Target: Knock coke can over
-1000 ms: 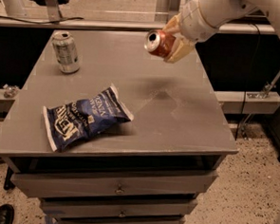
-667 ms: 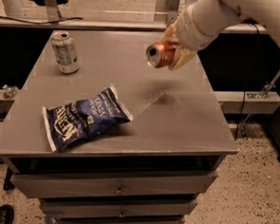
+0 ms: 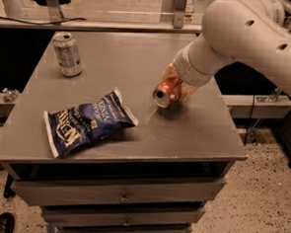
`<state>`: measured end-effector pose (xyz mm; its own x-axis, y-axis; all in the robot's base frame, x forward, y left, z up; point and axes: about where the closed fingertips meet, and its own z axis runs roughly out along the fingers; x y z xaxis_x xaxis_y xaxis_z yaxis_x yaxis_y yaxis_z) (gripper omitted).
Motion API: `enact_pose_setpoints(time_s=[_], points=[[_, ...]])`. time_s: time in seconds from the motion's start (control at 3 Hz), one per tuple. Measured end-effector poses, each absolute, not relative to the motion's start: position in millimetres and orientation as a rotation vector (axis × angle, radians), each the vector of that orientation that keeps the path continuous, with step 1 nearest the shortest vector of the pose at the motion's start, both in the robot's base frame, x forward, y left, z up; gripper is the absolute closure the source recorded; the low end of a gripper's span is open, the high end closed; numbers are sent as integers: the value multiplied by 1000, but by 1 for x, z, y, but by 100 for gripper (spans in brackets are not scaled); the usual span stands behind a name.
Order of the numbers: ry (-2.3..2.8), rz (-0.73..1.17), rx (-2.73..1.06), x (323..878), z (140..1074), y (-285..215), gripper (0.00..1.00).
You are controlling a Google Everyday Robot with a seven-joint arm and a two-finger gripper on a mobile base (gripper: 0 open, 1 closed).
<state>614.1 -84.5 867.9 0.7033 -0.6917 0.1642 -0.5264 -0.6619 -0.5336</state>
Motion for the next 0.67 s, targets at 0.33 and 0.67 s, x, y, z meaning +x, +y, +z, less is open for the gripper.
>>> enact_pose_setpoints(time_s=[0.33, 0.67], points=[[811, -416, -2575, 603, 847, -83, 100], [685, -322, -2705, 595, 843, -89, 100]])
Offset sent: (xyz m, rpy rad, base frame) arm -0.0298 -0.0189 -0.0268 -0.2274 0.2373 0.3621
